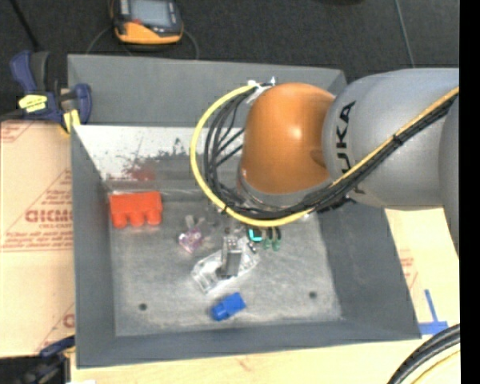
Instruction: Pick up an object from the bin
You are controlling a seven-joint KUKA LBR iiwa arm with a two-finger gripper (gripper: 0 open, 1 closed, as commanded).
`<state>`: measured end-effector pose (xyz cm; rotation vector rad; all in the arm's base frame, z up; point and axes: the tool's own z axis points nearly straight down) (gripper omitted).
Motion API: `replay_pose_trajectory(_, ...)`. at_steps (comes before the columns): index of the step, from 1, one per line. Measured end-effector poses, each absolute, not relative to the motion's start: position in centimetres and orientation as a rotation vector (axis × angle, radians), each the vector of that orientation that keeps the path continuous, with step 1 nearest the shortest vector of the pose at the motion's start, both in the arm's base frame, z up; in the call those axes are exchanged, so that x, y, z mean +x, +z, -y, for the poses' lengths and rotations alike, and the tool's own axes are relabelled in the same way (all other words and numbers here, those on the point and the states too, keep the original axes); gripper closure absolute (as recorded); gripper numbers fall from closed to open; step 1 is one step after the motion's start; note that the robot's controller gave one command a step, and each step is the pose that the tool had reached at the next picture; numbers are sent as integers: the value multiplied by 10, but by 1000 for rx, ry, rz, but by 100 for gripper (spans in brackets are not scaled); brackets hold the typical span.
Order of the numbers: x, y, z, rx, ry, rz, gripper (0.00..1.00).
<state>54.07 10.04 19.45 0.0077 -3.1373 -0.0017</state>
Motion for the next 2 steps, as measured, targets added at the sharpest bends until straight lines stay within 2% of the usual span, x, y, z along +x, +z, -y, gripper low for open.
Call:
replay_pose_trajectory(1,566,87,-82,-147,-6,3151,0)
replay_pose_trajectory(2,562,86,-83,-149,-6,3134,100)
